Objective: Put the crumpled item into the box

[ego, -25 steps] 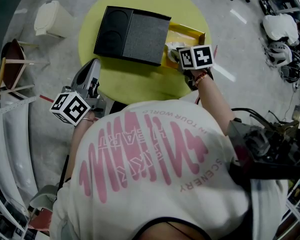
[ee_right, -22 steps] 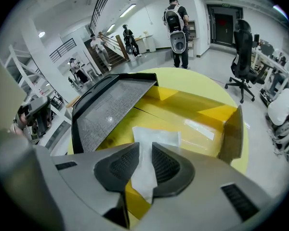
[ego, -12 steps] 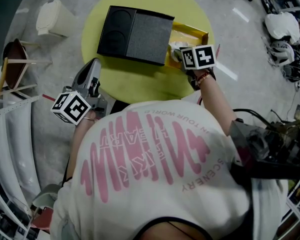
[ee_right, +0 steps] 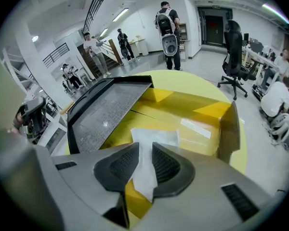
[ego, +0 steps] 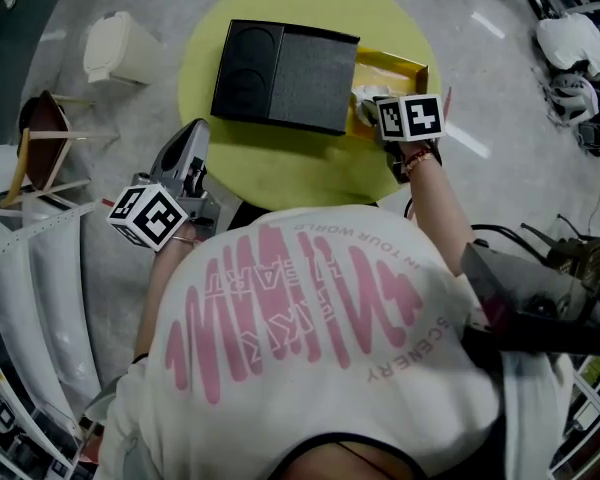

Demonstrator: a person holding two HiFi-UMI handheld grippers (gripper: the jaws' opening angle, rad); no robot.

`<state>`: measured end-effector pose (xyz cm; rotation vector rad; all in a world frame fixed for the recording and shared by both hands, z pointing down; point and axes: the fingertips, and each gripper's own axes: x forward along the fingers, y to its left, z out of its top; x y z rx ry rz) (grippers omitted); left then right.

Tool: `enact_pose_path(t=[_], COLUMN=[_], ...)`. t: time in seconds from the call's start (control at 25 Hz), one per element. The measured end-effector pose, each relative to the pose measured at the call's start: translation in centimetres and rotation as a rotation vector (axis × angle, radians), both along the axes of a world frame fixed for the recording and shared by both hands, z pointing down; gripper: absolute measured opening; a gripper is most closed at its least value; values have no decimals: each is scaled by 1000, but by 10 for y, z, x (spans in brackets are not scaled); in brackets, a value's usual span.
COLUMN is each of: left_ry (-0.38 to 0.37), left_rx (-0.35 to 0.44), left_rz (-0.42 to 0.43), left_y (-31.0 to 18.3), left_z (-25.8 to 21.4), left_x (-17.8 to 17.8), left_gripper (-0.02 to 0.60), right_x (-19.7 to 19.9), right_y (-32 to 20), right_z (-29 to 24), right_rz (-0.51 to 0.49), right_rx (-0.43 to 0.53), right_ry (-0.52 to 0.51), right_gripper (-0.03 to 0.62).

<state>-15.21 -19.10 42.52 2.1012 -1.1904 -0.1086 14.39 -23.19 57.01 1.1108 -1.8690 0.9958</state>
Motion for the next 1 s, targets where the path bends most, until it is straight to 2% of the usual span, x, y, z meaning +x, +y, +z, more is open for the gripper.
enact_pose_path(t=[0.28,0.56,0.72,0.88,1.0], left_ry=[-5,4,-94,-49,-69], left_rx=[11,36,101,127,157], left_rz=[75,147,244,297,350], left_y=[-7,-8,-10,-10,-4], left_z=[-3,-9,-17,-25,-30], left_x=[-3,-4,4,14,23], left_gripper=[8,8,8,8,8], right_x=[2,0,-1,-8,-15], right_y=[2,17,26,40,50], right_z=[-11,-28,-40,-52,-64], right_rz=[88,182,198,210,243], right_rx=[51,111,143,184,228], right_ry=[-10,-13,31,49,4], right_gripper=[115,114,75,30,14])
